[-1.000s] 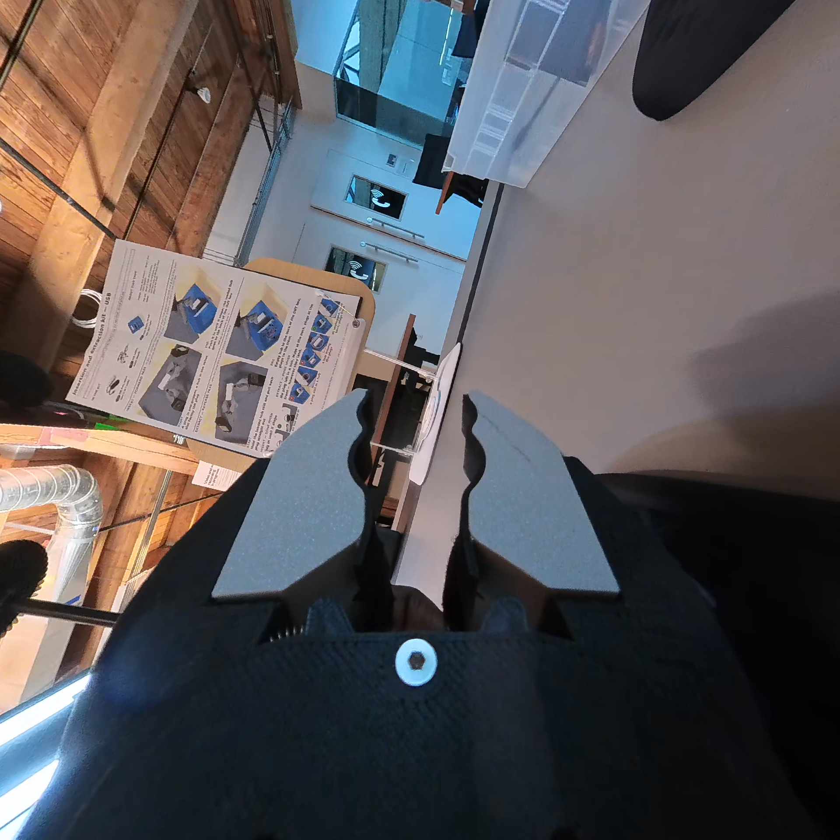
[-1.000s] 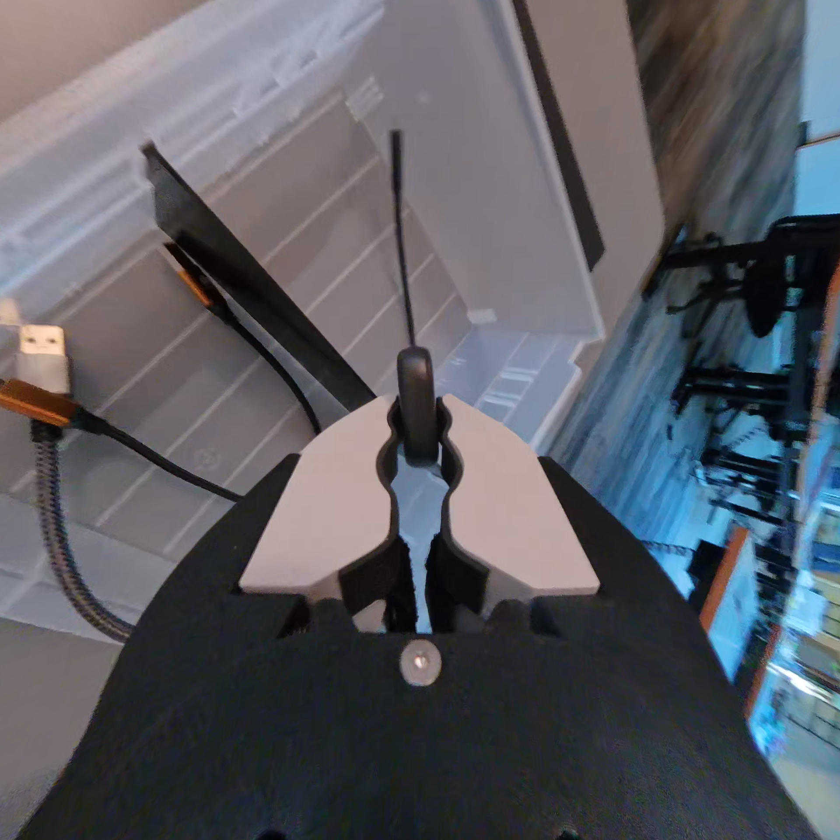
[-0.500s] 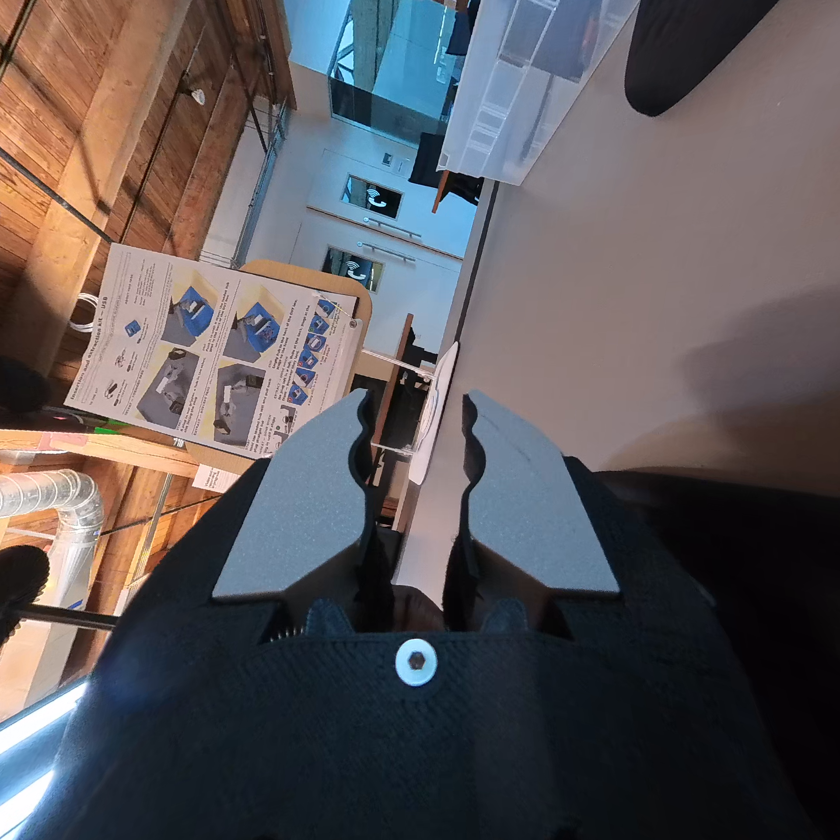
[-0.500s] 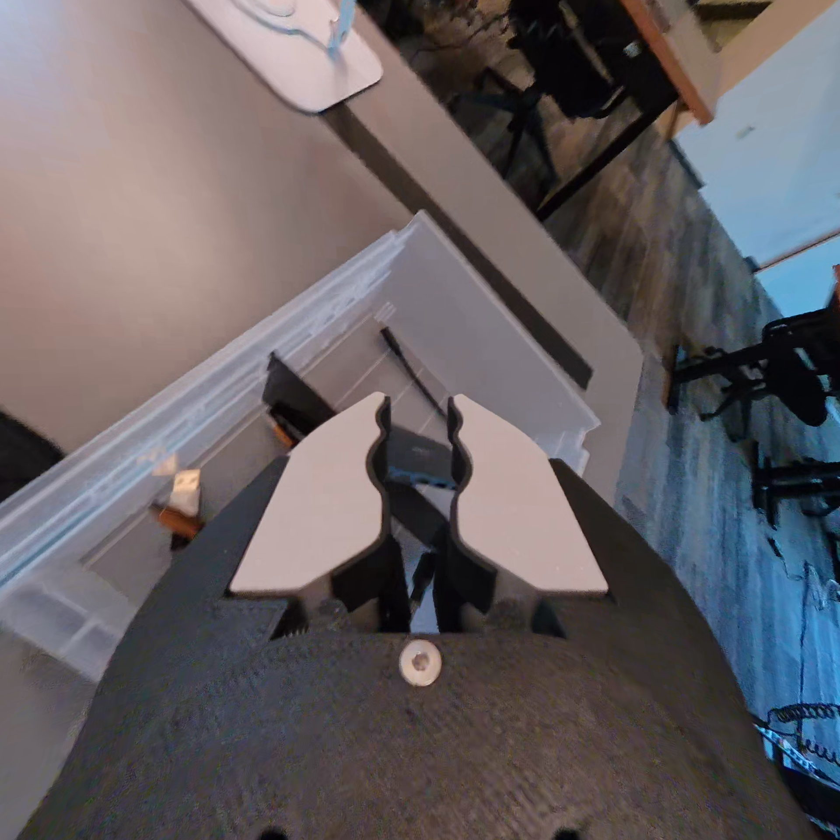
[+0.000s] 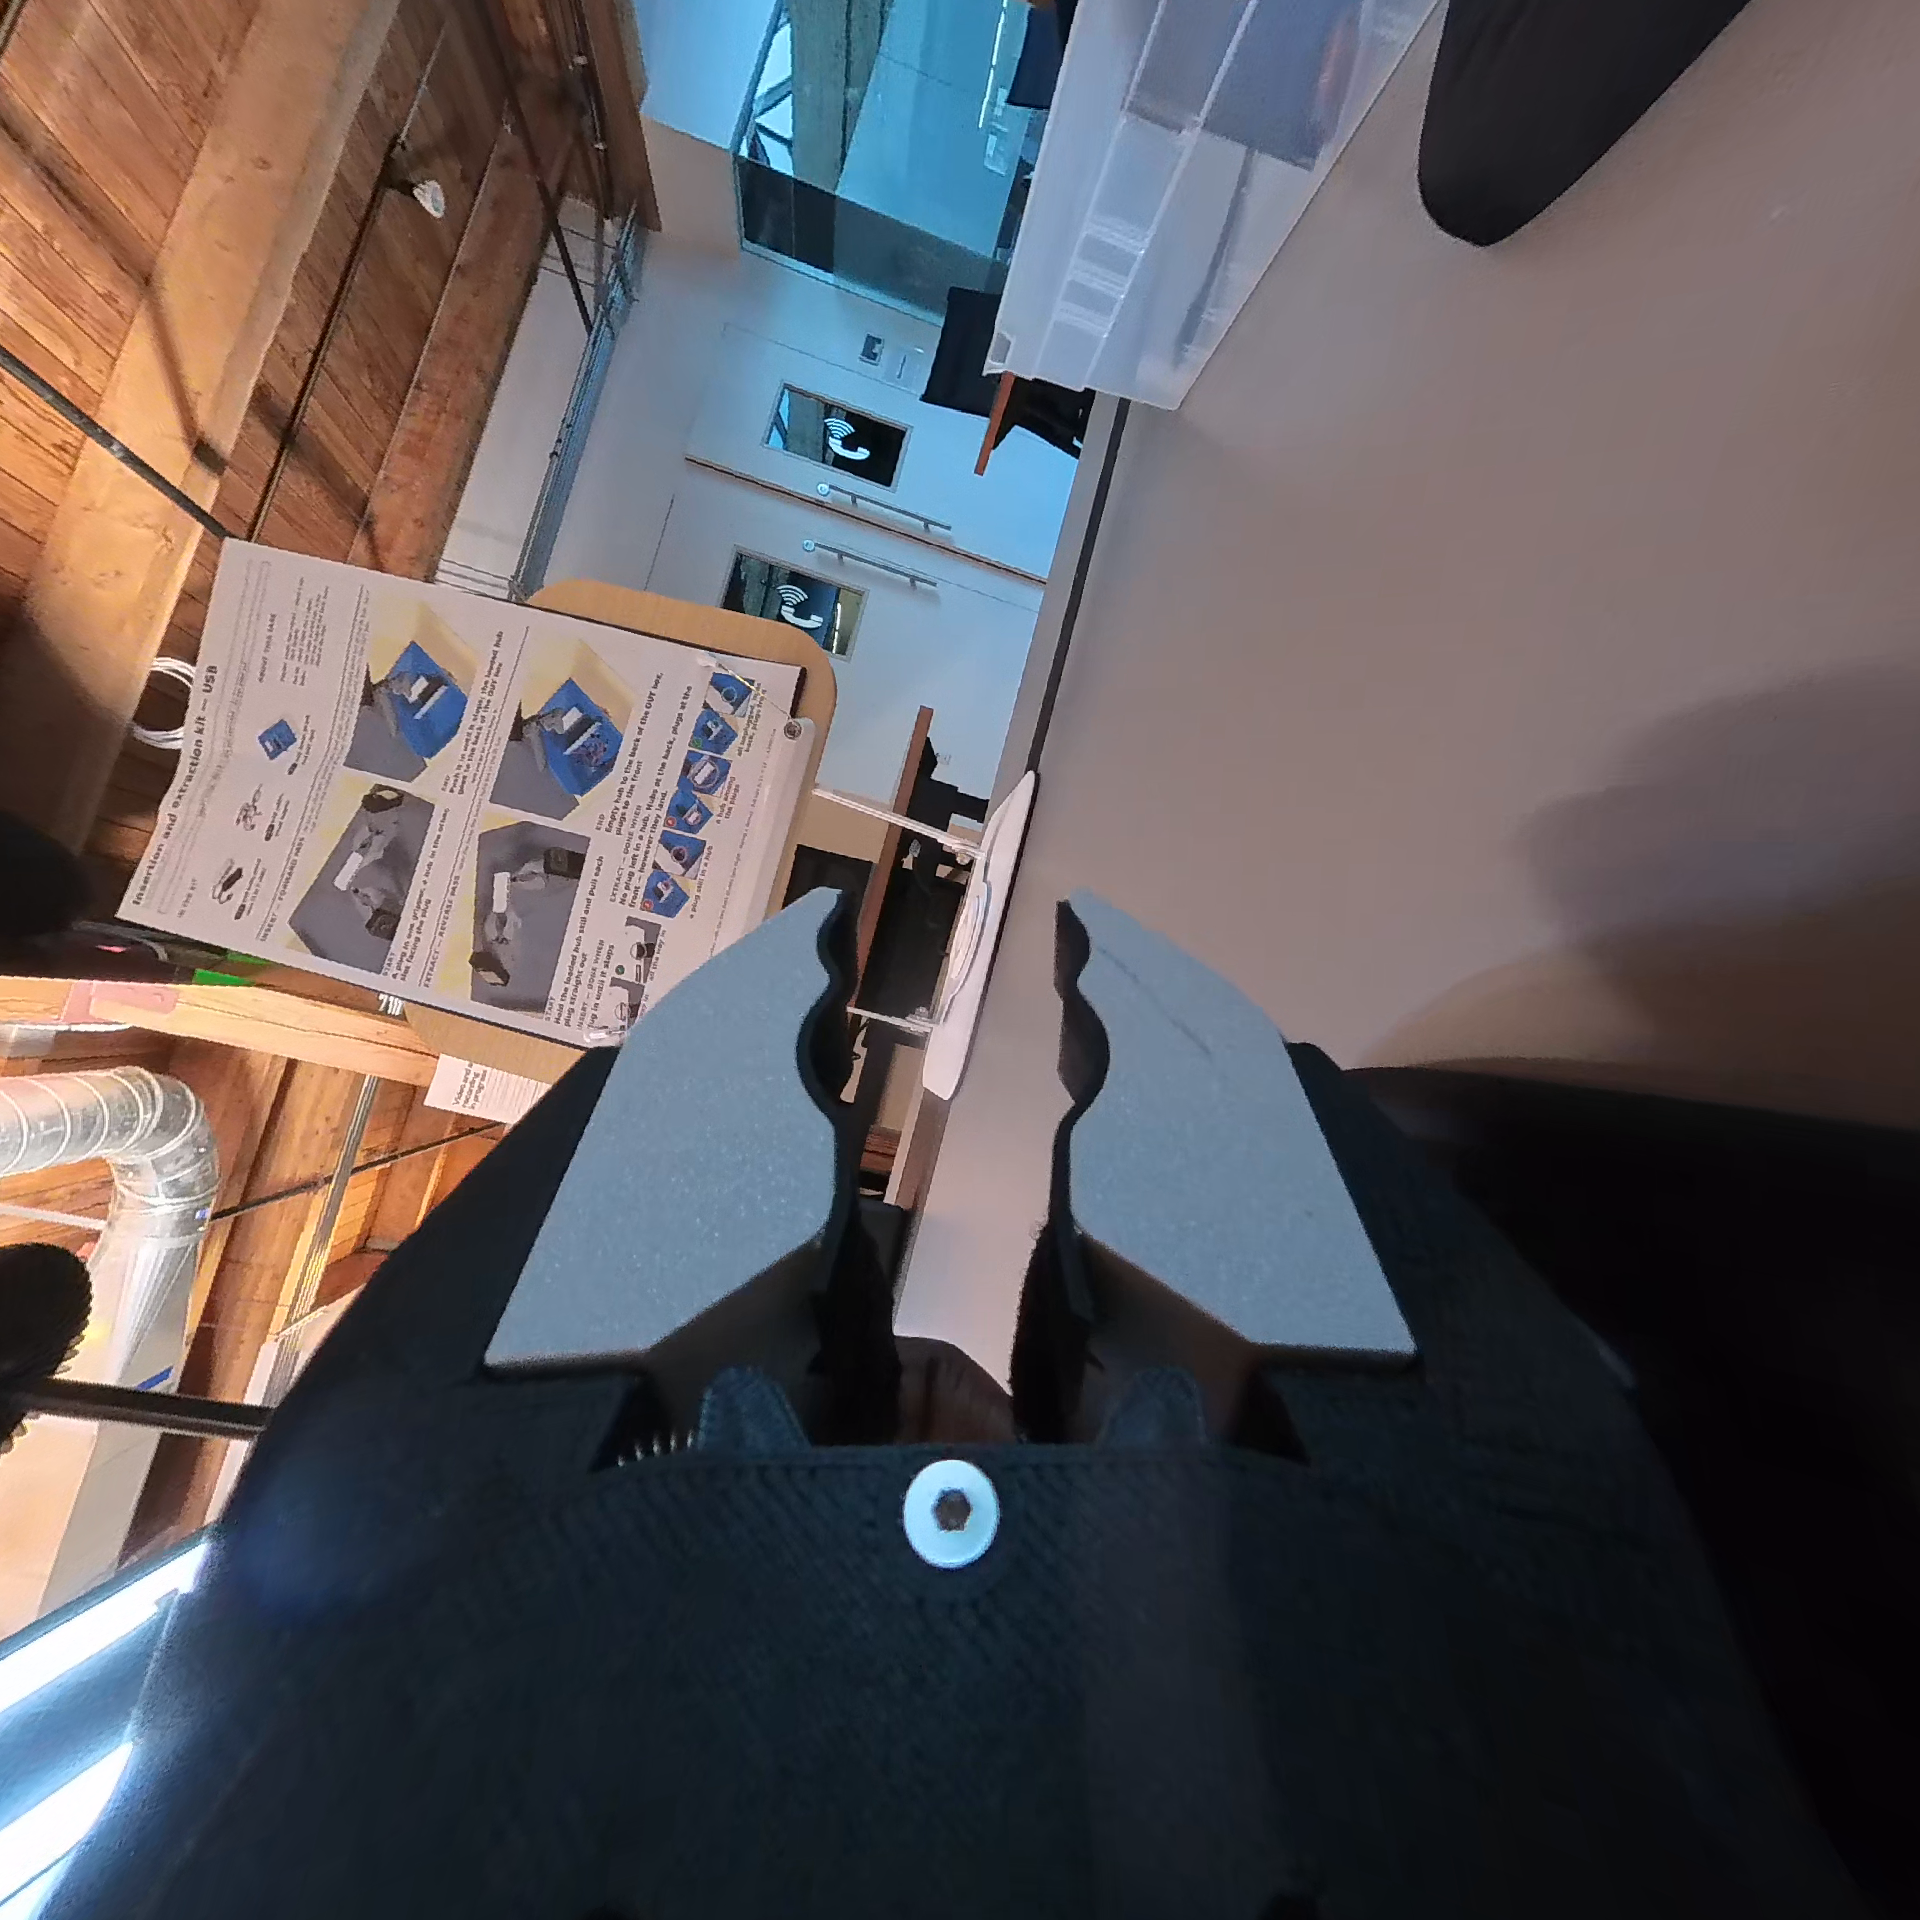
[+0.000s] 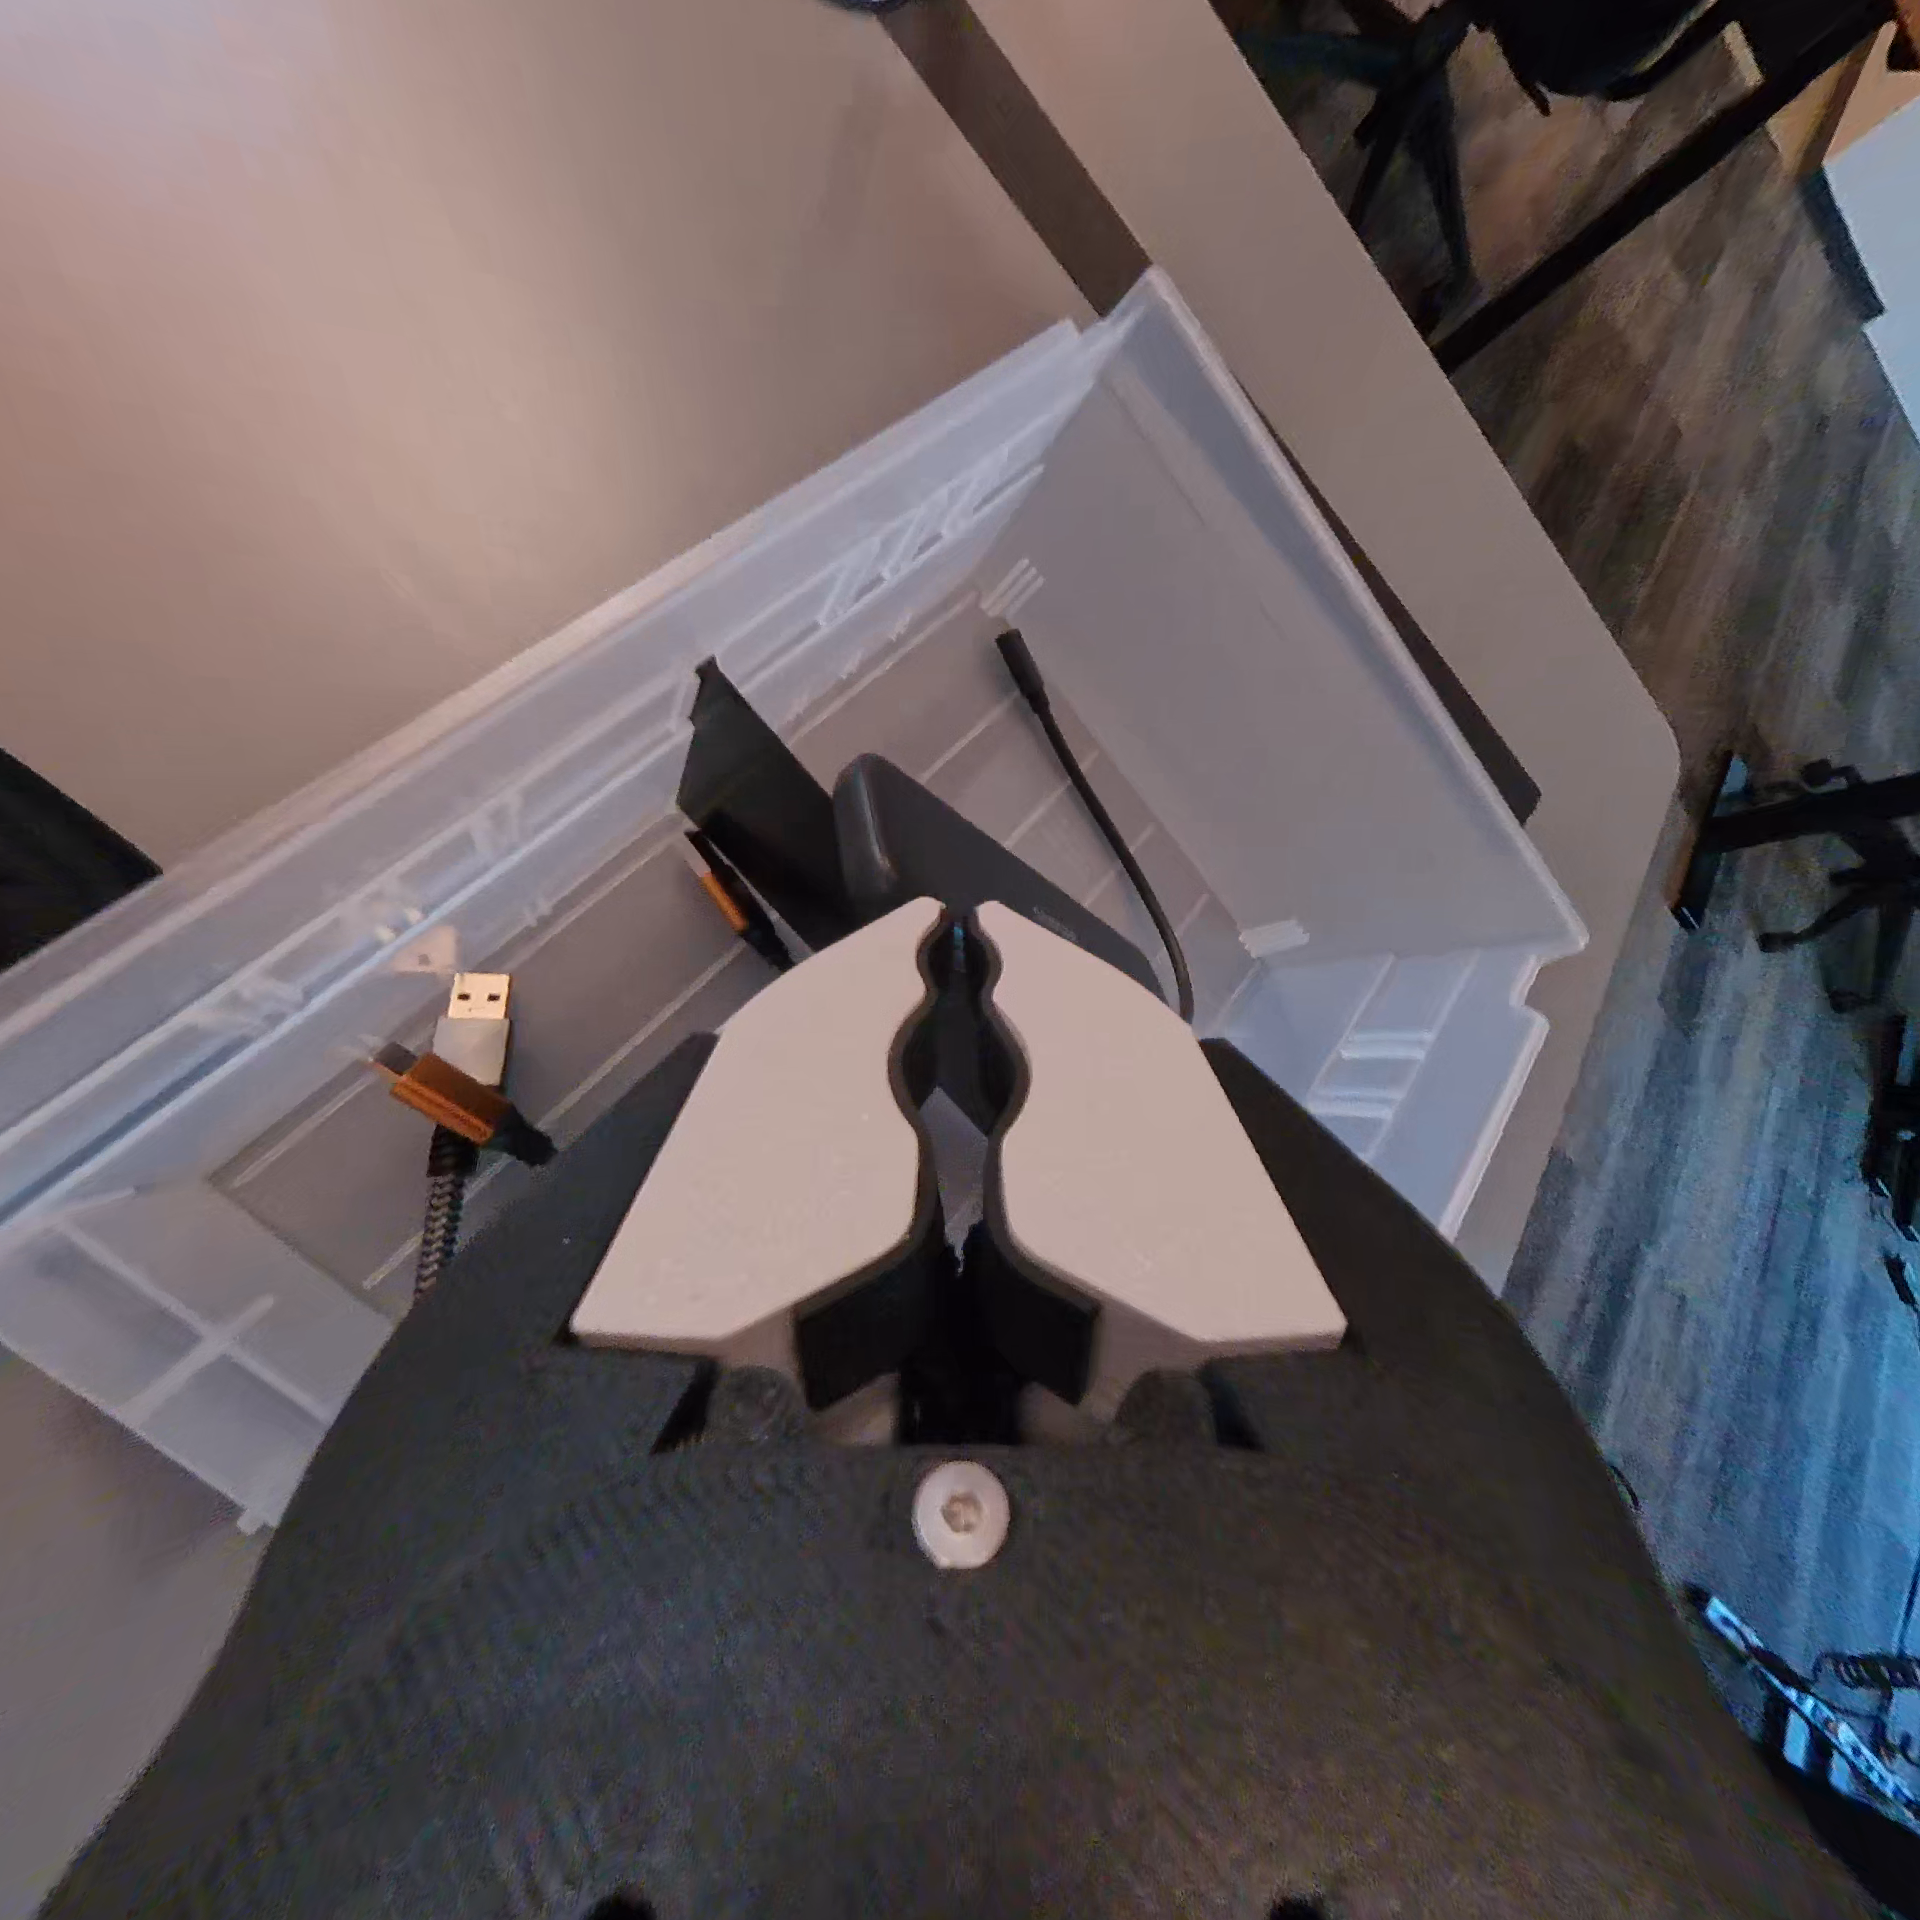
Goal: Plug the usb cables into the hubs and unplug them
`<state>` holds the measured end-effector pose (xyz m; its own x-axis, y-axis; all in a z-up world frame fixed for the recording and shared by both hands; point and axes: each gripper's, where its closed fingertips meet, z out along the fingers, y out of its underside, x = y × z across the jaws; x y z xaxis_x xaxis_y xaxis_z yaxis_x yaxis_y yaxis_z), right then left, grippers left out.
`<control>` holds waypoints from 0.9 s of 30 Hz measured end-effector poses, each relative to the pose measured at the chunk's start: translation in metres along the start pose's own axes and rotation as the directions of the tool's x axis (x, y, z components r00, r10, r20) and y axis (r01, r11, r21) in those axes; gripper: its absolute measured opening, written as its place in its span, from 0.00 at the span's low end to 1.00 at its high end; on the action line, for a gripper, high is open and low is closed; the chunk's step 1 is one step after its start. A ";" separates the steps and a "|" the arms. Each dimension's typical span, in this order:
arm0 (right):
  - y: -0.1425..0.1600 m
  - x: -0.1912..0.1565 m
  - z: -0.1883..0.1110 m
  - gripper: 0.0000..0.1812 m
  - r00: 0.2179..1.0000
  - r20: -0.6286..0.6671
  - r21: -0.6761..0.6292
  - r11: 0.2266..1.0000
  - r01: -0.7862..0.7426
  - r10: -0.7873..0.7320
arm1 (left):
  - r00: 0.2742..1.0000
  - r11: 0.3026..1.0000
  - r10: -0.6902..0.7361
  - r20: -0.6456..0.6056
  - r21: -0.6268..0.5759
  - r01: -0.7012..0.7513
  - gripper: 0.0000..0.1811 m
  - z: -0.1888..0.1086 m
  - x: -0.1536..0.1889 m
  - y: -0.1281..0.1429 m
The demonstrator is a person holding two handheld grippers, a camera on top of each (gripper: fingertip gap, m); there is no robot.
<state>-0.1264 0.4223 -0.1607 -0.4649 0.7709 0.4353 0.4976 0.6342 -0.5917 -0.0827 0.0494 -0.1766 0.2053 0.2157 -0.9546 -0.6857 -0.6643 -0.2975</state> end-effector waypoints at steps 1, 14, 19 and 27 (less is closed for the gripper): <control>-0.003 -0.001 0.002 0.00 1.000 0.011 0.006 1.000 0.002 -0.002 | 1.000 1.000 0.002 -0.002 0.000 -0.002 0.20 0.000 0.000 0.000; -0.011 -0.007 0.037 0.02 0.998 0.055 -0.057 0.998 0.016 -0.013 | 1.000 1.000 0.011 -0.003 -0.001 -0.011 0.20 0.000 0.001 0.000; -0.045 -0.005 0.004 0.14 0.993 -0.115 0.118 0.993 0.011 0.002 | 1.000 1.000 0.007 -0.005 -0.001 -0.007 0.20 0.000 0.002 0.000; -0.153 -0.152 -0.095 0.22 0.984 0.013 0.765 0.635 0.106 -0.180 | 1.000 1.000 0.009 -0.008 -0.003 -0.009 0.20 0.000 0.003 0.001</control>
<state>-0.0624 0.2135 -0.0717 -0.5565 0.6431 0.5260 -0.2938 0.4399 -0.8486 -0.0827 0.0493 -0.1793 0.2048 0.2040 -0.9573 -0.6856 -0.6681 -0.2891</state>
